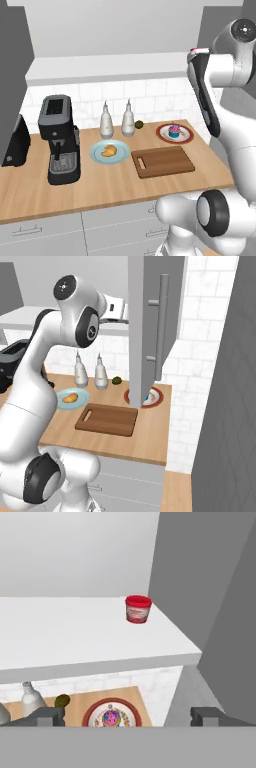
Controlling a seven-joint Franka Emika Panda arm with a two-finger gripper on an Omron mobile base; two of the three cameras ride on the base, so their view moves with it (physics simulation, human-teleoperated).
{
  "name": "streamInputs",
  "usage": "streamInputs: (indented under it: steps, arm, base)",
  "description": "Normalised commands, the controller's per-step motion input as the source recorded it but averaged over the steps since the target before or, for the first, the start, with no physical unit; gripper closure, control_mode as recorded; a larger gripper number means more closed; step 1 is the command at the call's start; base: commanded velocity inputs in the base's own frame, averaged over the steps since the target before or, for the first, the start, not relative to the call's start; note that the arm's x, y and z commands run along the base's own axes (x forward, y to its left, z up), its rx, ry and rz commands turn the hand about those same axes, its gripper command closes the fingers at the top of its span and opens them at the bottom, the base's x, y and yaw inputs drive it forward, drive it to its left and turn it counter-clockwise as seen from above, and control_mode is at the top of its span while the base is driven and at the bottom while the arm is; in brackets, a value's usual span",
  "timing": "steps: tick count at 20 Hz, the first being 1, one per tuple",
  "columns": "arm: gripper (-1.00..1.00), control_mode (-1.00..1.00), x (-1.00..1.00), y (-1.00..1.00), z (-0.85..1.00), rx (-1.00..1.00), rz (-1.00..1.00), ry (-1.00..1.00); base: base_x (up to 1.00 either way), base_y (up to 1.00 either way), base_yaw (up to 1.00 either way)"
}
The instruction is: From the different types of pastries on the counter, select a croissant and place it on the cutting board. Then retrieve a jar of jam from the cabinet and place it alongside the croissant on the cutting board.
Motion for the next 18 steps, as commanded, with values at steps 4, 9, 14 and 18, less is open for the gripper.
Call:
streamInputs:
  steps: [4,9,14,18]
  arm:
    - [-1.0,-1.0,0.41,-0.12,0.39,0.01,0.0,-0.02]
    - [-1.0,-1.0,0.58,-0.35,-0.43,0.04,0.0,-0.13]
    - [-1.0,-1.0,0.6,-0.2,-0.73,0.0,0.0,-0.23]
    - [-1.0,-1.0,0.87,-0.06,-0.21,0.0,0.0,-0.09]
  base:
    - [0.0,0.0,0.0]
    - [0.0,0.0,0.0]
    - [0.0,0.0,0.0]
    - [0.0,0.0,0.0]
